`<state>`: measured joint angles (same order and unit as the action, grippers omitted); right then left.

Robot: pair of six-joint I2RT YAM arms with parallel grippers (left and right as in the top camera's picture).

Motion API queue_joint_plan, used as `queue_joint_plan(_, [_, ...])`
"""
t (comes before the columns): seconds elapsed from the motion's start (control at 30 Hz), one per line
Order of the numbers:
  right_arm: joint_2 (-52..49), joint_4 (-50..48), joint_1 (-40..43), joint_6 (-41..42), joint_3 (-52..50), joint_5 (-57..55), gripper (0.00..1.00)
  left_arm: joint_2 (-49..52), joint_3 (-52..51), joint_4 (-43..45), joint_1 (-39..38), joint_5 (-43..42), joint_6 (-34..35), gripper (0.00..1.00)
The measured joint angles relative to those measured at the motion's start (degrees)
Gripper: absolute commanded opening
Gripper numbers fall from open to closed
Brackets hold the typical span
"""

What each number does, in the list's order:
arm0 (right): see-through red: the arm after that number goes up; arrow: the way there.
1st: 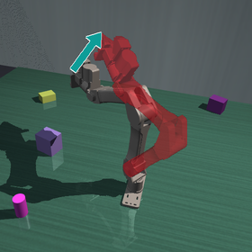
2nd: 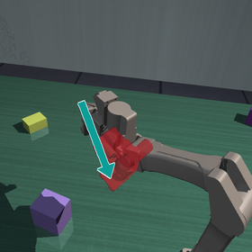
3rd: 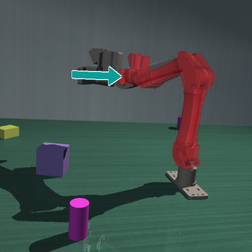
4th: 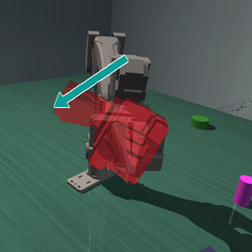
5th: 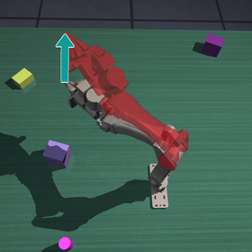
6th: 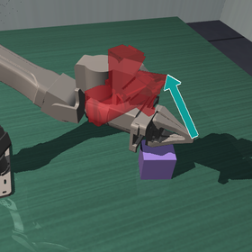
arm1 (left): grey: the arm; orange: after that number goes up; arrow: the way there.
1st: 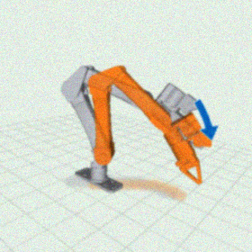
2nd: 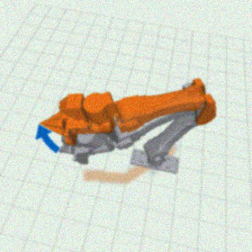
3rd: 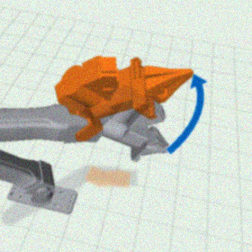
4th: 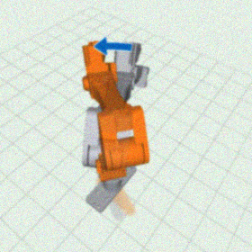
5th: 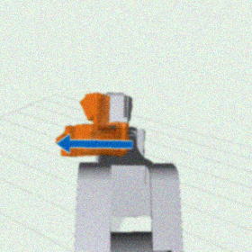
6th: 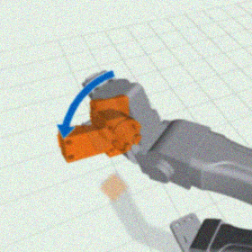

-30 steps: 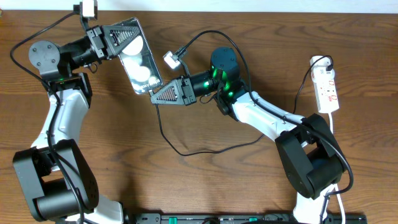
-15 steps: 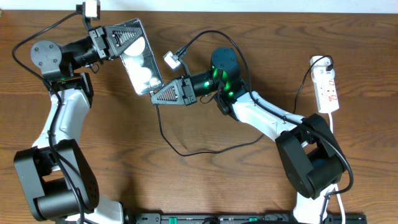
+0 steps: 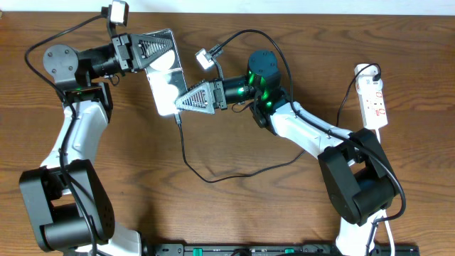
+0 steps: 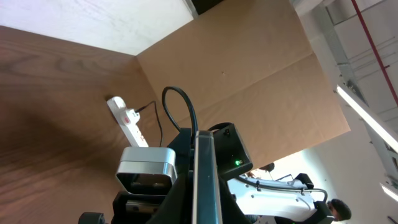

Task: Plug charger to phone and switch on socket
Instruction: 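Release the plug and move the right gripper to the power strip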

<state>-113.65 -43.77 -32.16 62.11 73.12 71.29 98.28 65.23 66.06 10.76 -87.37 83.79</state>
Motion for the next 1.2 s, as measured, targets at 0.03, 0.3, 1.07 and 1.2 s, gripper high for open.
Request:
queue_joint_plan(0.03, [0.00,0.00,0.00,0.00,0.00,0.04,0.99,0.00,0.00,0.02,0.09,0.00,0.00,0.07])
queue_joint_plan(0.3, [0.00,1.84,0.46,0.00,0.00,1.07,0.99,0.00,0.00,-0.02,3.45,-0.46,-0.02,0.08])
queue_joint_plan(1.07, [0.55,70.95,8.85,-27.34,3.74,-23.91,0.99,0.00,-0.96,0.07,13.90,-0.83,0.72,0.08])
queue_joint_plan(1.2, [3.37,79.60,9.38,-31.54,6.71,-35.26,0.99,0.00,-5.64,-0.50,13.90,-0.76,-0.72,0.07])
